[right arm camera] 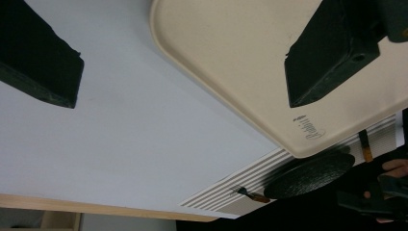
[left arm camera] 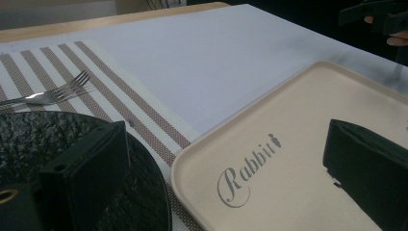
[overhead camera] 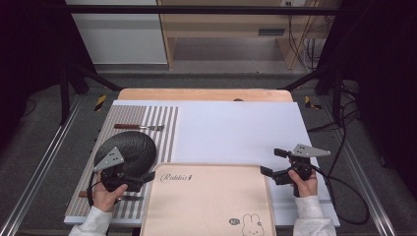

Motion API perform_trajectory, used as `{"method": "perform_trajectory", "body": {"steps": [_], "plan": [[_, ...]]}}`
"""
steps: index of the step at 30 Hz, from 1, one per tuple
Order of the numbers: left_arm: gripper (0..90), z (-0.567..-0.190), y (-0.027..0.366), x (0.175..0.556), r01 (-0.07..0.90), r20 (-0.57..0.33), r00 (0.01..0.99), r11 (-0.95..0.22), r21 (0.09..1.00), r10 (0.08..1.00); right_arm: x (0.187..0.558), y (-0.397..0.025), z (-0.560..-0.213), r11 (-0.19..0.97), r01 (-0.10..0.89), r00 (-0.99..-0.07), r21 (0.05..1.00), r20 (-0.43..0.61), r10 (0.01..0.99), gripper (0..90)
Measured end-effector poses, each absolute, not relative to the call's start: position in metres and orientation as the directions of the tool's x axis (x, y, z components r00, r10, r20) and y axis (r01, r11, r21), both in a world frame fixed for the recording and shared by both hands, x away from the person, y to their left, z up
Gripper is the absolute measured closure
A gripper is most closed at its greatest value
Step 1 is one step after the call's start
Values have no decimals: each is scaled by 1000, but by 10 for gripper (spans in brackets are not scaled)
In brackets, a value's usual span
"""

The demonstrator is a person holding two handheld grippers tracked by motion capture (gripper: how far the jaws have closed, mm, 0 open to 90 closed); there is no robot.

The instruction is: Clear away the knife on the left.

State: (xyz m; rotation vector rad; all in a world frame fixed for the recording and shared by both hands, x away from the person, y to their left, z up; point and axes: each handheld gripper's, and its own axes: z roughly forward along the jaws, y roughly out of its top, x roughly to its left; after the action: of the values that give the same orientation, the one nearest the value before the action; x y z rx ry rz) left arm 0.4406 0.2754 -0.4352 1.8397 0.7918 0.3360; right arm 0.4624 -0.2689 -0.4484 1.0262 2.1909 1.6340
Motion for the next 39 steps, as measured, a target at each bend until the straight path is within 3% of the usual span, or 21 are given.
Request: {"method": "perform_trajectory", "body": {"steps": [23,39], "plan": [[23,-421,273,446,371,-113,759,-283,885,641,461,-269,-448,143,399,-737,906,224,638,3],[20,-407,306,437,390,-67,751,-359,848,657,461,-268,-449,150,408,-736,901,227,638,3]]}}
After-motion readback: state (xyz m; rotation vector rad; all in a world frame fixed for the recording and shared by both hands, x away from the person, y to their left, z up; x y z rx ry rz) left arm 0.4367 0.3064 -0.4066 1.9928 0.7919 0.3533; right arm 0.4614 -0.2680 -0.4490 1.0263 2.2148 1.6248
